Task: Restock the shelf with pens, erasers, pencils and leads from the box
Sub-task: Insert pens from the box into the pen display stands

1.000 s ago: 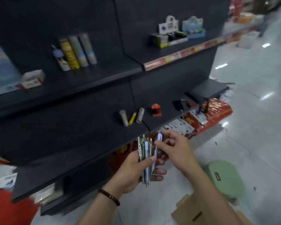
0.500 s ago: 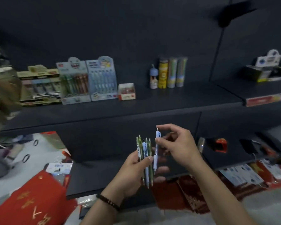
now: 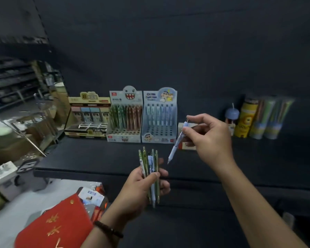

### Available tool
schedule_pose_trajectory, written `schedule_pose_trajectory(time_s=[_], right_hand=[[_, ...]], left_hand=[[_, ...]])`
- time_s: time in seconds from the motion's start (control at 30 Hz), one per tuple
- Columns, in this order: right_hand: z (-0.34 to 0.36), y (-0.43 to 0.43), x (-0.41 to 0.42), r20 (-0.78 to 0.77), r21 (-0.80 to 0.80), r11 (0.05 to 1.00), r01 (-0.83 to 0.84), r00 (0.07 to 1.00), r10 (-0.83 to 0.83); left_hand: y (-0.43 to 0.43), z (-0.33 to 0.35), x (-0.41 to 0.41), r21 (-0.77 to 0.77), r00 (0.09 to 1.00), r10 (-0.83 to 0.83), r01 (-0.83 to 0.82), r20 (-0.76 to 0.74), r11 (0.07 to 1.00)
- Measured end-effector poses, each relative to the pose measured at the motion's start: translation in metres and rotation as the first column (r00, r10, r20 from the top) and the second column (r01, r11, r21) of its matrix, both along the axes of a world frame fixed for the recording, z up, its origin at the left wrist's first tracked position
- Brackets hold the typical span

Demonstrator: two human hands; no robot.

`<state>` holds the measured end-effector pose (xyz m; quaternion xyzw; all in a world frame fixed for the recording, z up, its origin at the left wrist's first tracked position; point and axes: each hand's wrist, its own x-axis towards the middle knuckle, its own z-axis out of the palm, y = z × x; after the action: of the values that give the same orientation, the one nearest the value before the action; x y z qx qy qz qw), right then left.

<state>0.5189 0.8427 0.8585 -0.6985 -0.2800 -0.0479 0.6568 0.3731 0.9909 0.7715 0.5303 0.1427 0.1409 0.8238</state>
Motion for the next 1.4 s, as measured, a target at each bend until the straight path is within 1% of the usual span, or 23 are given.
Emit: schedule_pose_trajectory(time_s=[0.1, 0.2, 0.3, 0.37, 0.43, 0.57, 0.67, 0.87, 0.97, 1.03, 1.13, 1.2, 1.27, 1.3, 1.37, 1.4], right_hand=[[0.006, 0.032, 0.045, 0.071, -0.049, 0.997, 0.058, 0.996, -0.055], [0.007, 0.063, 0.084, 0.168, -0.107, 0.990, 0.093, 0.983, -0.074], [0.008, 0.091, 0.110, 0.295, -0.154, 0.974, 0.164, 0.949, -0.113], [0.006, 0.111, 0.124, 0.332, -0.162, 0.965, 0.208, 0.932, -0.146], [0.003, 0.131, 0.135, 0.352, -0.177, 0.954, 0.242, 0.921, -0.168], [-0.004, 0.161, 0.151, 0.340, -0.246, 0.923, 0.297, 0.918, -0.205], [-0.009, 0.173, 0.158, 0.356, -0.269, 0.903, 0.336, 0.905, -0.231], [-0.020, 0.190, 0.165, 0.398, -0.354, 0.843, 0.405, 0.881, -0.257], [-0.030, 0.195, 0.168, 0.407, -0.432, 0.812, 0.393, 0.888, -0.213], [-0.035, 0.196, 0.169, 0.393, -0.479, 0.795, 0.372, 0.901, -0.185], [-0.029, 0.194, 0.163, 0.371, -0.525, 0.760, 0.382, 0.907, -0.199], [-0.020, 0.191, 0.151, 0.385, -0.491, 0.766, 0.414, 0.892, -0.236], [-0.010, 0.192, 0.131, 0.360, -0.404, 0.832, 0.382, 0.902, -0.239], [-0.005, 0.195, 0.120, 0.324, -0.377, 0.870, 0.318, 0.925, -0.198], [-0.001, 0.207, 0.101, 0.210, -0.385, 0.915, 0.123, 0.977, -0.043], [-0.001, 0.215, 0.095, 0.154, -0.394, 0.919, 0.029, 0.987, 0.034]], left_hand=[[0.025, 0.011, 0.031, -0.002, 0.999, 0.038, -0.038, 0.019, 0.999], [0.051, 0.020, 0.059, 0.010, 0.998, 0.062, -0.062, 0.022, 0.998], [0.080, 0.022, 0.082, 0.085, 0.998, 0.060, -0.059, -0.005, 0.995], [0.101, 0.022, 0.099, 0.144, 0.999, 0.018, -0.014, -0.027, 0.989], [0.121, 0.023, 0.112, 0.157, 0.999, -0.032, 0.034, -0.015, 0.987], [0.153, 0.025, 0.134, 0.115, 0.993, -0.114, 0.112, 0.011, 0.987], [0.166, 0.020, 0.142, 0.102, 0.985, -0.167, 0.163, 0.032, 0.981], [0.177, 0.004, 0.144, 0.003, 0.984, -0.157, 0.157, 0.083, 0.988], [0.180, 0.005, 0.144, -0.063, 0.978, -0.170, 0.178, 0.119, 0.982], [0.181, 0.006, 0.145, -0.070, 0.979, -0.162, 0.172, 0.127, 0.983], [0.184, 0.008, 0.144, -0.058, 0.982, -0.144, 0.153, 0.124, 0.987], [0.187, 0.008, 0.143, -0.033, 0.981, -0.144, 0.149, 0.133, 0.988], [0.191, 0.009, 0.141, -0.024, 0.977, -0.135, 0.141, 0.164, 0.990], [0.194, 0.010, 0.140, -0.005, 0.977, -0.125, 0.128, 0.174, 0.992], [0.201, 0.013, 0.137, 0.061, 0.979, -0.099, 0.089, 0.176, 0.994], [0.207, 0.014, 0.134, 0.107, 0.982, -0.084, 0.066, 0.170, 0.992]])
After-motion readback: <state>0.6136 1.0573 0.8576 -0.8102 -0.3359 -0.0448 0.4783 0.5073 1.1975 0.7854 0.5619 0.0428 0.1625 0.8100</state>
